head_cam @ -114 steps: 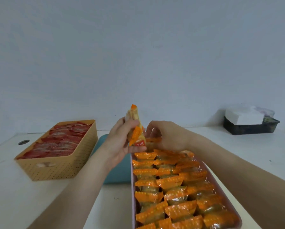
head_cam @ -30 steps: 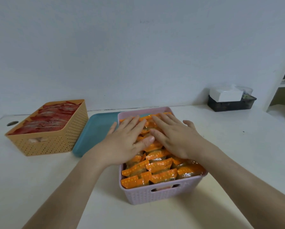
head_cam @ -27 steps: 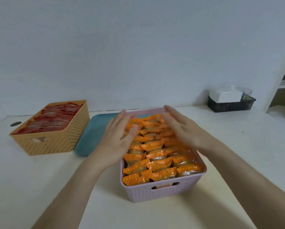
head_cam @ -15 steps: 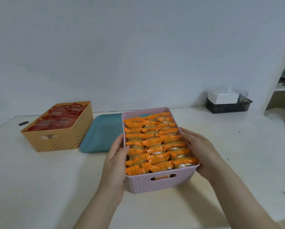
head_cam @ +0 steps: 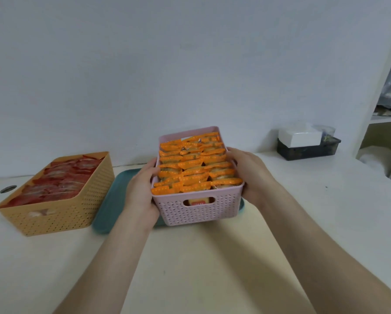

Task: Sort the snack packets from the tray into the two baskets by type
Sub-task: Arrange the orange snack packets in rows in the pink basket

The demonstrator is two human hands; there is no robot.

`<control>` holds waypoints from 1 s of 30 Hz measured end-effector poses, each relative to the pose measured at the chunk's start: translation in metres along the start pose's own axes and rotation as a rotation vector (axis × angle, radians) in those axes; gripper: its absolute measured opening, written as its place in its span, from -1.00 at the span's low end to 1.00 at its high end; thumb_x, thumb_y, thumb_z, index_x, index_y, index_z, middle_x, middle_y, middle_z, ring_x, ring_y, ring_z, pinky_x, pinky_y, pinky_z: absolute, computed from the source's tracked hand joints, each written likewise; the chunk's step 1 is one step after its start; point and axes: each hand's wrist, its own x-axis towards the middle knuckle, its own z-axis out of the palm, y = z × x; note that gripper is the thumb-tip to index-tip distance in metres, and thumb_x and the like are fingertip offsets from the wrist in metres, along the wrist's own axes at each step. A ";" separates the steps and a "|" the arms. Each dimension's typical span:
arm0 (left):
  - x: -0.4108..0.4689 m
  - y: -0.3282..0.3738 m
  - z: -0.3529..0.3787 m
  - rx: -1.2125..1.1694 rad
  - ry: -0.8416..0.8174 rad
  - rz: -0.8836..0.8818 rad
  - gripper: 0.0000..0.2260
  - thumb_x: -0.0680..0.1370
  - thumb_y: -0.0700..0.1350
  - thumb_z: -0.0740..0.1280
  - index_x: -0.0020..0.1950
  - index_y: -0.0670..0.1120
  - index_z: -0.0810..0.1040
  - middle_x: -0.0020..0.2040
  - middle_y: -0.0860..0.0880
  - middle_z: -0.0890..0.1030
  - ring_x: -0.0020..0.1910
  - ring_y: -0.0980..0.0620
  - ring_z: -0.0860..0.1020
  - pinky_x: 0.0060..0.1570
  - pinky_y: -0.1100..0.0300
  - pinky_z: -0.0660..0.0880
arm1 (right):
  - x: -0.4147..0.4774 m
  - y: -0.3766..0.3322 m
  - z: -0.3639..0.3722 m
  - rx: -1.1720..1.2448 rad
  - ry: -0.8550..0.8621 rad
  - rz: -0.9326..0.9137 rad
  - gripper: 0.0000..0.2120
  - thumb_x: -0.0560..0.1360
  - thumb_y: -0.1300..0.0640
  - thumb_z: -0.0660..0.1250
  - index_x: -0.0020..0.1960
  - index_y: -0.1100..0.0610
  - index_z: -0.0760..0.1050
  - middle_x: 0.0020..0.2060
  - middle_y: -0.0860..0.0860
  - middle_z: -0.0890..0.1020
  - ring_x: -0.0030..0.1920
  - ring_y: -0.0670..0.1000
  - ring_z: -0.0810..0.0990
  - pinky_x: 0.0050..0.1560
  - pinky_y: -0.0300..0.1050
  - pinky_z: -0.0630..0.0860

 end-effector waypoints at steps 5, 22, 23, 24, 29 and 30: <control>0.034 -0.011 0.007 -0.031 0.068 -0.070 -0.70 0.53 -0.23 0.21 0.10 -0.02 0.68 0.08 -0.16 0.68 0.01 -0.13 0.64 0.09 -0.08 0.54 | 0.037 0.010 -0.002 -0.019 0.043 0.049 -0.69 0.59 0.29 0.11 0.13 0.20 0.61 -0.04 0.20 0.71 0.03 0.23 0.68 0.11 0.21 0.59; 0.059 -0.027 0.008 0.285 0.102 0.072 -0.78 0.60 -0.27 0.20 0.08 -0.09 0.61 -0.02 -0.08 0.68 -0.16 0.05 0.65 -0.24 0.19 0.57 | 0.070 0.023 -0.012 -0.573 0.154 -0.038 -0.68 0.61 0.19 0.07 0.21 0.17 0.55 0.13 0.15 0.65 0.05 0.12 0.64 0.10 0.06 0.56; 0.058 -0.025 0.007 0.367 0.127 0.114 -0.81 0.62 -0.23 0.20 0.08 -0.06 0.58 0.00 -0.02 0.65 -0.12 0.10 0.62 -0.20 0.23 0.54 | 0.066 0.021 -0.011 -0.685 0.211 -0.091 -0.64 0.61 0.15 0.08 0.34 0.16 0.46 0.28 0.14 0.57 0.21 0.13 0.57 0.24 0.09 0.48; 0.056 -0.024 0.006 0.447 0.152 0.164 -0.83 0.63 -0.19 0.19 0.08 -0.01 0.55 0.01 0.03 0.62 -0.07 0.14 0.59 -0.14 0.24 0.52 | 0.060 0.018 -0.009 -0.807 0.263 -0.164 -0.59 0.61 0.12 0.10 0.42 0.15 0.39 0.36 0.12 0.50 0.32 0.12 0.49 0.32 0.06 0.41; 0.037 -0.009 -0.012 0.737 0.151 0.378 -0.75 0.58 -0.24 0.20 0.16 -0.04 0.58 0.12 0.03 0.62 0.12 0.08 0.54 0.18 0.17 0.45 | 0.020 0.004 0.043 -0.917 0.119 -0.604 -0.67 0.54 0.23 0.18 0.23 0.12 0.58 0.14 -0.02 0.65 0.19 -0.01 0.55 0.16 -0.18 0.41; 0.032 -0.005 -0.017 0.787 0.146 0.418 -0.73 0.55 -0.27 0.20 0.13 -0.04 0.59 0.10 0.03 0.62 0.10 0.08 0.55 0.13 0.21 0.44 | 0.013 0.005 0.059 -0.867 0.016 -0.590 -0.68 0.52 0.26 0.19 0.19 0.13 0.61 0.08 -0.04 0.66 0.12 -0.07 0.57 0.11 -0.24 0.40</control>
